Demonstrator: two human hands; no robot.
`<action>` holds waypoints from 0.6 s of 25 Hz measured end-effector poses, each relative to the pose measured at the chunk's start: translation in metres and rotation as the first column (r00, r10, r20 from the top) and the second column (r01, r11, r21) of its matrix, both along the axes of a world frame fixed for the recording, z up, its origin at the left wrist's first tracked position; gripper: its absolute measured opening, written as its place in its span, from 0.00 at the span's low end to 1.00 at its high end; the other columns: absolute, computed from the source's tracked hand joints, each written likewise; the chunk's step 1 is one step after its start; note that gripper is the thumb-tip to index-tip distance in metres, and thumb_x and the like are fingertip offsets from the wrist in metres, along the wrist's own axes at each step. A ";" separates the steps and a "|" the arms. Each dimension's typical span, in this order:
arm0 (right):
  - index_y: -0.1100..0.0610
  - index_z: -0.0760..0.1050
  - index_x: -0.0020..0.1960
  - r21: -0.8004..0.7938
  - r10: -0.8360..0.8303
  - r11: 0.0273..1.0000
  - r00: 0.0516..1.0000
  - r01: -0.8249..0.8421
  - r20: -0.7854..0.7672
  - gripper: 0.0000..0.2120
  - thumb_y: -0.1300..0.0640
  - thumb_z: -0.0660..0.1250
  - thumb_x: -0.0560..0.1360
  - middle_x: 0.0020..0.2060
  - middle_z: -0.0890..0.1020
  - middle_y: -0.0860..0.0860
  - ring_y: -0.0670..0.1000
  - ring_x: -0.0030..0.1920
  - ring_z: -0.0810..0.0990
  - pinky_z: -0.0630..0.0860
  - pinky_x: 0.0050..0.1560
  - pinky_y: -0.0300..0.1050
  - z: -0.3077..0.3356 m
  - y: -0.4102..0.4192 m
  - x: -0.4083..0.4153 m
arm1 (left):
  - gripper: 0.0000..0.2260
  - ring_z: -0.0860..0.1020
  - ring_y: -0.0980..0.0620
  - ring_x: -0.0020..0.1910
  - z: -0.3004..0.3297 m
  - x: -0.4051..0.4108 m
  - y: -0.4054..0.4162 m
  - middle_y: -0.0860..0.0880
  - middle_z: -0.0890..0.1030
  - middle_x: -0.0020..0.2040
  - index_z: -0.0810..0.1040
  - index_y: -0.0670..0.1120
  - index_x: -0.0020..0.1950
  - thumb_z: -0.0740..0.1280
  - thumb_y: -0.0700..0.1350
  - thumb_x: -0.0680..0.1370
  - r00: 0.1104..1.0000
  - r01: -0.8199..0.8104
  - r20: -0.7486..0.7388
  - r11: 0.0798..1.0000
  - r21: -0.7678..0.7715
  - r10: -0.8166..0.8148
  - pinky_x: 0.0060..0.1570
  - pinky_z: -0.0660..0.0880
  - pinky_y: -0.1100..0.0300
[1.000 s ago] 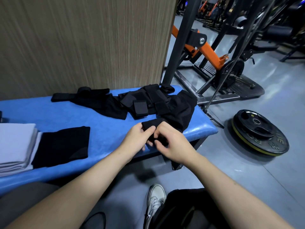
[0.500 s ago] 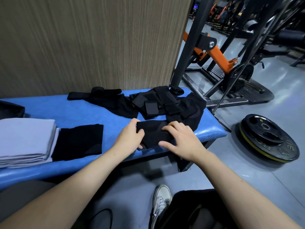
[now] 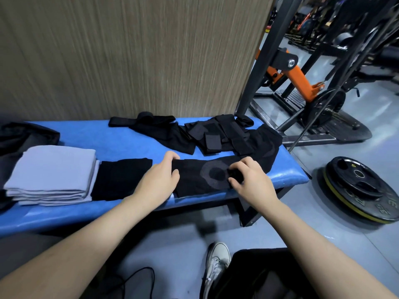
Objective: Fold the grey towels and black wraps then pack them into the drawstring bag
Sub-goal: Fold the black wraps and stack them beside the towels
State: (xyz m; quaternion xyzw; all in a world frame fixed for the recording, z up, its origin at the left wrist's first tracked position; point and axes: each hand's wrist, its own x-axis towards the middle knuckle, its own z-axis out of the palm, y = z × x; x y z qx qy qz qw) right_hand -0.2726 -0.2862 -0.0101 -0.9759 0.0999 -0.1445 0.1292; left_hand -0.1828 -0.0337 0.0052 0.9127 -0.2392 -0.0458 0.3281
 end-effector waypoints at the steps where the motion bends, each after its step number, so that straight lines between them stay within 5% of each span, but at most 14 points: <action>1: 0.49 0.78 0.57 0.051 -0.004 0.999 1.000 0.004 0.009 0.13 0.52 0.72 0.74 0.52 0.72 0.45 0.49 0.56 0.72 0.75 0.48 0.44 0.001 0.001 0.000 | 0.13 0.72 0.48 0.33 -0.001 0.000 0.002 0.48 0.71 0.29 0.64 0.53 0.65 0.58 0.43 0.81 1.000 0.001 0.020 1.000 0.018 -0.002 0.35 0.72 0.49; 9: 0.46 0.78 0.59 0.031 -0.050 0.998 0.997 0.051 -0.060 0.13 0.47 0.72 0.75 0.50 0.73 0.45 0.49 0.52 0.75 0.74 0.46 0.44 0.002 -0.004 0.003 | 0.10 0.73 0.57 0.44 0.004 0.008 0.023 0.57 0.74 0.43 0.75 0.60 0.51 0.57 0.46 0.81 0.994 -0.068 0.096 0.994 0.086 0.060 0.39 0.65 0.59; 15: 0.40 0.73 0.63 0.178 -0.097 0.974 0.968 0.140 -0.231 0.20 0.42 0.73 0.73 0.52 0.69 0.47 0.48 0.51 0.75 0.76 0.49 0.48 0.008 -0.020 0.006 | 0.07 0.73 0.57 0.45 -0.003 0.010 0.031 0.57 0.72 0.46 0.76 0.60 0.55 0.66 0.55 0.77 0.995 -0.005 0.098 0.989 0.149 -0.009 0.43 0.65 0.61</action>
